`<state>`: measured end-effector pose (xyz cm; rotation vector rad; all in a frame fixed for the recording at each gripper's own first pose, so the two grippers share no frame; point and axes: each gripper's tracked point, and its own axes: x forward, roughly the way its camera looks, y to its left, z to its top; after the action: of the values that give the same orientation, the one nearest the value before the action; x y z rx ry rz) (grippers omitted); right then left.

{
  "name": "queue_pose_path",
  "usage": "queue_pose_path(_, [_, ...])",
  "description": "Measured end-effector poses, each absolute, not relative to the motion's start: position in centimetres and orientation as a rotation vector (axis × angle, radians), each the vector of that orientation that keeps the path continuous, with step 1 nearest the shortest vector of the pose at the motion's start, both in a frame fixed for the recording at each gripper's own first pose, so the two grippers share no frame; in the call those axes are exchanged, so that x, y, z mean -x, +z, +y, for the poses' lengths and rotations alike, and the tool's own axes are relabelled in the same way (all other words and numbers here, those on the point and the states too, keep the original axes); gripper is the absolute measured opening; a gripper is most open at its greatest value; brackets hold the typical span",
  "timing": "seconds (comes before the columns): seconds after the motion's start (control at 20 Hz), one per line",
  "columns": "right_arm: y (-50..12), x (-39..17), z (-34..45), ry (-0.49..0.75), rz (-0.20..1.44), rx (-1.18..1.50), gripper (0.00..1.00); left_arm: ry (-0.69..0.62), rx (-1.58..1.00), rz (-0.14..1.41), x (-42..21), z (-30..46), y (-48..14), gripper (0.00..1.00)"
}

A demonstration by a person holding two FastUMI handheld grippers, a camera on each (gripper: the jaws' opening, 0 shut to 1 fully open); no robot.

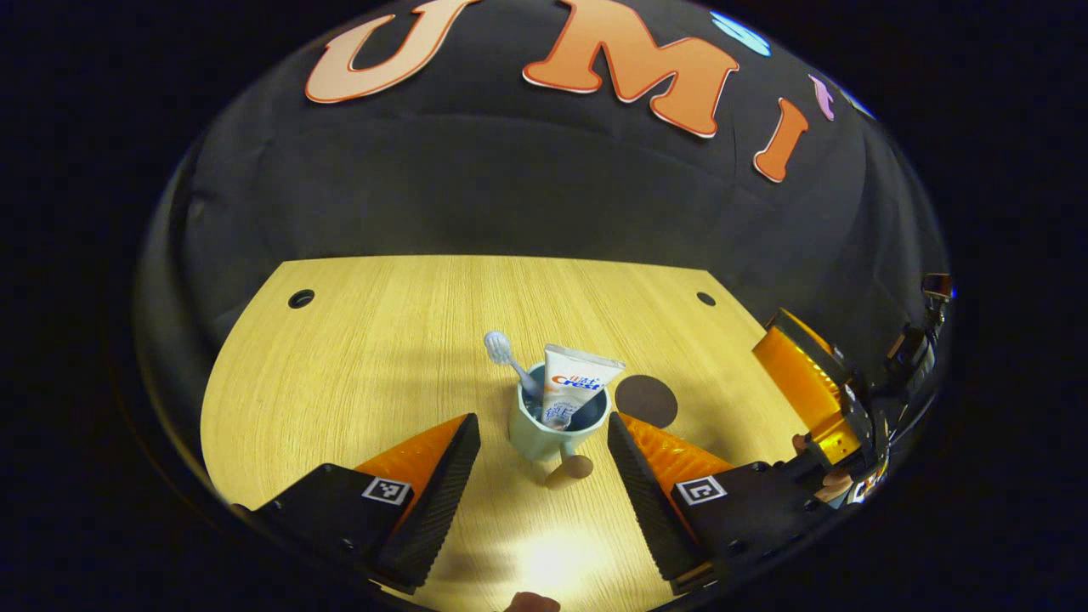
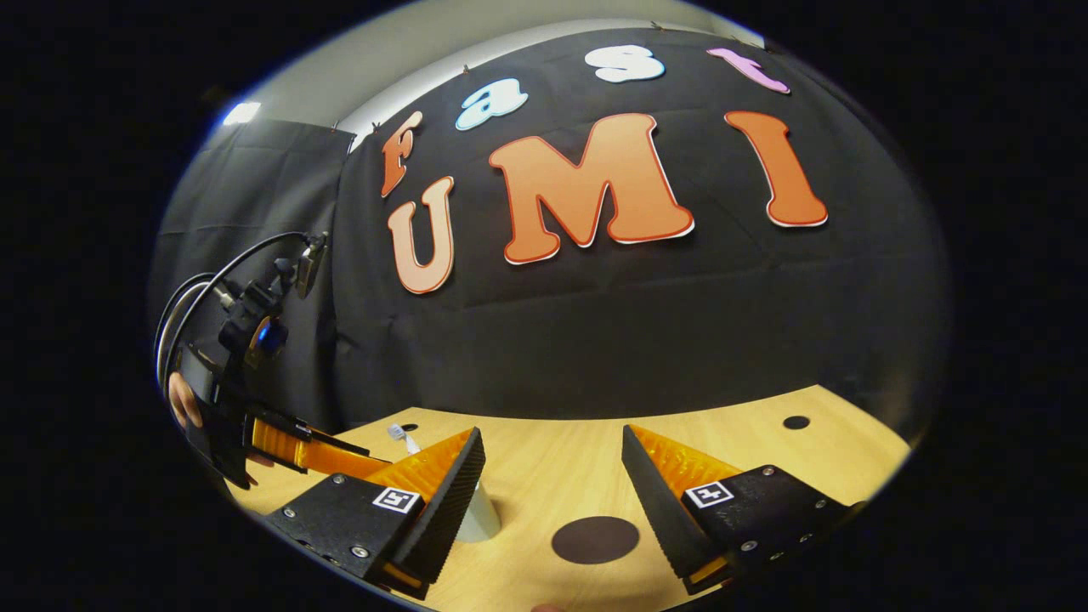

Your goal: Put the toothbrush and toothpaste on the desktop into the cup, then pick up the cup and place it on the coaster on the desktop.

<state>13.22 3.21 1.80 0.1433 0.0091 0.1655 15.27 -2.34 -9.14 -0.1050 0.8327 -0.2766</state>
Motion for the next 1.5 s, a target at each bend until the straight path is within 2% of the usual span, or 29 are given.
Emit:
queue_pose_path(0.3, [1.5, -10.7, -0.6, 0.086, 0.021, -0.113, 0.98, -0.312, -0.019, 1.003, -15.1, -2.7, -10.8, 0.98])
queue_pose_path(0.45, [0.6, -9.0, -1.0, 0.101, 0.038, -0.174, 0.98, -0.312, -0.018, 1.082, -15.2, -3.2, -12.0, 0.98])
queue_pose_path(0.65, [0.0, -8.0, -3.3, 0.046, 0.039, -0.152, 0.98, -0.297, -0.006, 1.152, -14.9, -3.4, -12.8, 0.98])
queue_pose_path(1.0, [-1.4, -6.5, -3.4, 0.065, 0.05, -0.173, 0.98, -0.256, -0.034, 1.258, -14.5, -3.9, -13.3, 0.99])
queue_pose_path(1.05, [-1.3, -6.2, -3.0, 0.082, 0.046, -0.189, 0.98, -0.246, -0.046, 1.266, -14.7, -4.0, -12.9, 0.84])
queue_pose_path(1.2, [-0.5, -5.8, -3.0, 0.095, 0.017, -0.197, 0.98, -0.222, -0.085, 1.281, -15.4, -4.8, -12.4, 0.83])
queue_pose_path(1.3, [-0.1, -5.7, -3.5, 0.082, -0.001, -0.187, 0.98, -0.219, -0.108, 1.286, -15.2, -5.9, -13.0, 0.8])
queue_pose_path(1.5, [-0.3, -5.7, -3.6, 0.082, 0.002, -0.192, 0.98, -0.198, -0.098, 1.354, -13.9, -5.2, -16.7, 0.79])
